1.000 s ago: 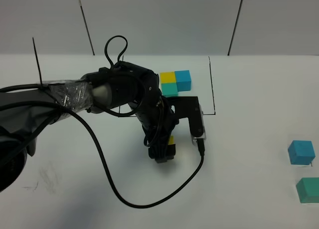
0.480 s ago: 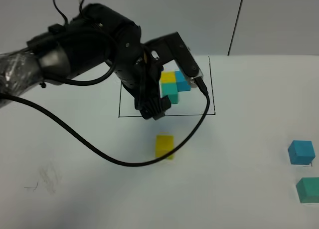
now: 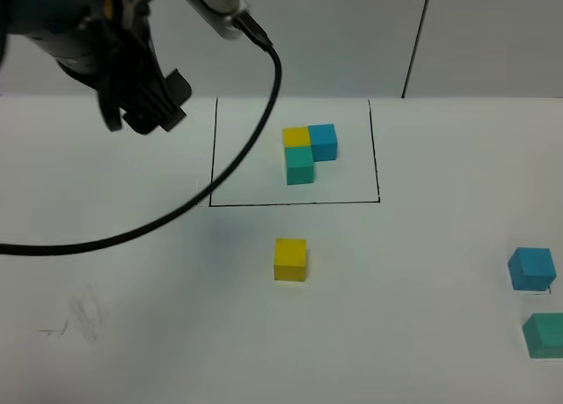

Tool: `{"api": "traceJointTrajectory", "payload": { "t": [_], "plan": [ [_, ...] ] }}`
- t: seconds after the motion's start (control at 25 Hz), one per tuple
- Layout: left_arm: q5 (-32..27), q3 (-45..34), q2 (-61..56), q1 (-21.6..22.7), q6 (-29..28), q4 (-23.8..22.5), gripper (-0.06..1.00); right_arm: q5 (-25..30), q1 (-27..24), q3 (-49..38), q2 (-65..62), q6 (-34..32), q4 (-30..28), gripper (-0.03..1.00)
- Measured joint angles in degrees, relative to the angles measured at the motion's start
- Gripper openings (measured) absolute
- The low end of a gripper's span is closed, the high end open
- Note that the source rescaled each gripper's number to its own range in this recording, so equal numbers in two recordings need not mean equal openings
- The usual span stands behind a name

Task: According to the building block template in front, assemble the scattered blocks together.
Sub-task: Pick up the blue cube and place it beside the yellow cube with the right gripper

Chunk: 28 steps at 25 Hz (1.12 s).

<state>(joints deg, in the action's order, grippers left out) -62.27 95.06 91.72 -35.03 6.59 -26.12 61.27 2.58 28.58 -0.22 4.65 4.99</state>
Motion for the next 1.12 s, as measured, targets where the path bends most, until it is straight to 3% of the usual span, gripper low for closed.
{"api": "traceJointTrajectory", "payload": {
  "t": [0.24, 0.48, 0.88, 1.12],
  "plan": [
    [-5.98, 0.02, -10.15, 0.00, -5.17, -2.26, 0.93, 0.00, 0.00, 0.00, 0.00, 0.00, 0.00, 0.73],
    [-6.12, -1.94, -21.13, 0.00, -5.40, -2.43, 0.89, 0.00, 0.00, 0.00, 0.00, 0.00, 0.00, 0.73],
    [-6.12, -18.38, -49.91, 0.00, -6.01, -2.54, 0.83, 0.00, 0.00, 0.00, 0.00, 0.00, 0.00, 0.73],
    [-6.18, -27.29, -67.01, 0.19, -6.59, -1.45, 0.73, 0.00, 0.00, 0.00, -0.05, 0.00, 0.00, 0.73]
  ]
}}
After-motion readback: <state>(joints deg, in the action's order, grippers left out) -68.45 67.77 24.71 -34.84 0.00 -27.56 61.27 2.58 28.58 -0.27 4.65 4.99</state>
